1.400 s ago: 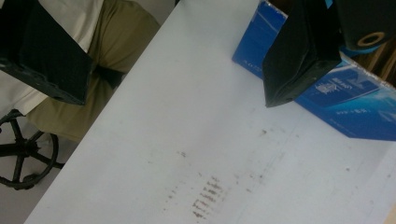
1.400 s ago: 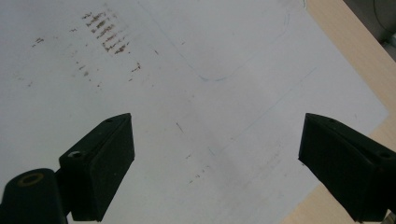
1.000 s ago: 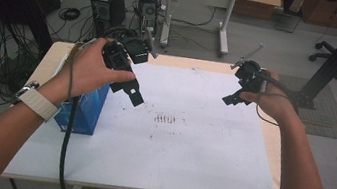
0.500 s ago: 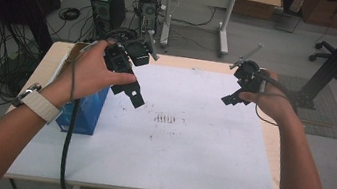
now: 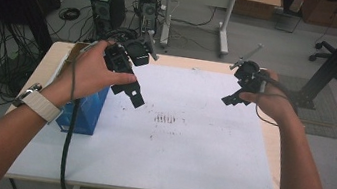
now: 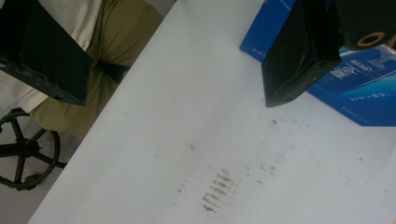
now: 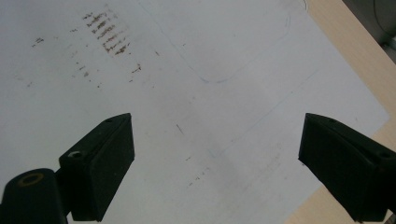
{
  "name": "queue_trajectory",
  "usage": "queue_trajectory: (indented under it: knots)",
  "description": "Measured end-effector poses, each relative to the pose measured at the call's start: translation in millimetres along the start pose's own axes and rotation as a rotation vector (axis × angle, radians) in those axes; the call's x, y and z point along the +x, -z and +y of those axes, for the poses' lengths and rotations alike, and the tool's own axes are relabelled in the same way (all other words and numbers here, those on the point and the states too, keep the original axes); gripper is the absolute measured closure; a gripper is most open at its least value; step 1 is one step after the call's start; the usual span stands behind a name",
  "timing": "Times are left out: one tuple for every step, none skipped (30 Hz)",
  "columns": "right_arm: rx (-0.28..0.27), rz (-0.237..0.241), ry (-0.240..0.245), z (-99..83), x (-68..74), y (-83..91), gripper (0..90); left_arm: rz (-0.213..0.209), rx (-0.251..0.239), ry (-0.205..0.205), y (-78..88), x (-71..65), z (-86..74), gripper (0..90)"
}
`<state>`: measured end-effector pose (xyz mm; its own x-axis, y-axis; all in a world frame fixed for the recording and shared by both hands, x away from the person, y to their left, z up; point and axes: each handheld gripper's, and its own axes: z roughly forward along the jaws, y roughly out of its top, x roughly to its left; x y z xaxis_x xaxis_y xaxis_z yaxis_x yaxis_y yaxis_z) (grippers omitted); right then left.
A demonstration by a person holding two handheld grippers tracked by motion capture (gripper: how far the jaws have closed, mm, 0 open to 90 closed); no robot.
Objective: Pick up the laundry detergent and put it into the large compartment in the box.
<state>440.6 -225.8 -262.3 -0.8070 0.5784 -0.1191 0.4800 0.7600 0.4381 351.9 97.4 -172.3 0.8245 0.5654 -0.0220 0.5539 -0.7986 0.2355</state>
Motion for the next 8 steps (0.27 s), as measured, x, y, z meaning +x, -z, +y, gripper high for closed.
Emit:
queue_trajectory:
  knots:
    - [0.0,-0.001,0.001,-0.1,-0.1,0.1,10.5,-0.001,-0.002,0.001,-0.1,0.3,0.0,9.2]
    - [-0.001,-0.001,-0.001,-0.2,-0.1,0.3,10.5,0.0,-0.002,0.002,-0.4,0.6,0.1,9.2]
    - [-0.002,-0.001,-0.001,-0.4,-0.3,0.3,10.5,0.0,-0.002,0.003,-0.6,0.8,0.1,9.2]
    - [-0.001,-0.002,-0.001,-0.5,-0.5,0.5,10.5,-0.001,-0.003,0.004,-0.8,1.0,0.3,9.2]
    - [-0.001,-0.002,-0.002,-0.6,-0.5,0.6,10.5,-0.002,-0.002,0.002,-0.7,1.3,0.4,9.2]
    - [-0.001,-0.003,-0.001,-0.7,-0.8,0.7,10.5,-0.002,-0.003,0.002,-0.7,1.5,0.4,9.2]
    - [-0.002,-0.004,-0.004,-0.8,-0.8,1.0,10.5,-0.003,-0.003,0.002,-0.7,1.7,0.5,9.2]
    - [-0.003,-0.004,-0.005,-0.9,-0.9,1.1,10.5,-0.004,-0.004,0.002,-0.7,1.9,0.5,9.2]
